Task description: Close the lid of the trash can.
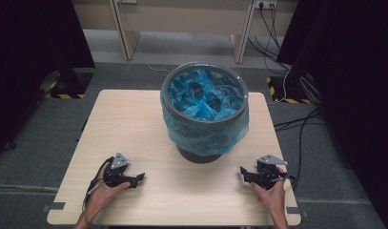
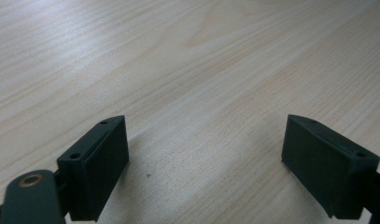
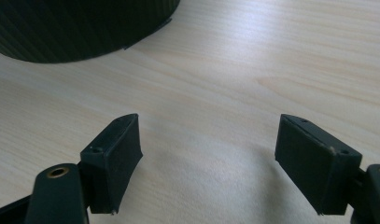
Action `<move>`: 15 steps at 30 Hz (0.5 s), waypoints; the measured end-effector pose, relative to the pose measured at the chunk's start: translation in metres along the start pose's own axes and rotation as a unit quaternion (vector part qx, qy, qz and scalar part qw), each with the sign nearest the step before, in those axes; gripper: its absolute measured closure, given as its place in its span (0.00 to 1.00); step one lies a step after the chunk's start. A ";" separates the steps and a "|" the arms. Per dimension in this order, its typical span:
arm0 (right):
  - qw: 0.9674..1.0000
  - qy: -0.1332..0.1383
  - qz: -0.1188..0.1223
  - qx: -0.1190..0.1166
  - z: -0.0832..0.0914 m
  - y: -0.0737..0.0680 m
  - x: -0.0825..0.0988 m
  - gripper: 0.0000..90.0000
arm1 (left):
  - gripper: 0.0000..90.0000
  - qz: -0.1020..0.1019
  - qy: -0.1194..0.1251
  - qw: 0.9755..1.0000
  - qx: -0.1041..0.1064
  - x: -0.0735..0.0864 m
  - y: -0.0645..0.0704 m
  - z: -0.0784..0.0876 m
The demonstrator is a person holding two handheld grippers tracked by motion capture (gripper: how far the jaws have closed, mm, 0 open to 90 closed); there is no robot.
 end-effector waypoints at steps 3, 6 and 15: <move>1.000 -0.002 -0.008 0.001 0.002 -0.001 0.004 0.26 | 0.15 0.000 0.000 1.000 0.000 0.000 0.000 0.000; 1.000 -0.003 -0.003 0.002 0.004 -0.003 0.006 0.26 | 0.15 0.001 0.001 1.000 0.000 0.000 0.000 0.000; 1.000 -0.016 0.010 0.000 0.007 -0.013 0.016 0.26 | 0.15 0.001 0.001 1.000 0.000 0.000 0.000 0.000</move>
Point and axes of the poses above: each handheld gripper's, and its own axes: z roughly backward along the jaws, x roughly out of its underside, y roughly to its right, the point moved 5 cm from there along -z, roughly forward along the jaws, and after that the axes turned 8 degrees about -y, right-handed, at the moved point
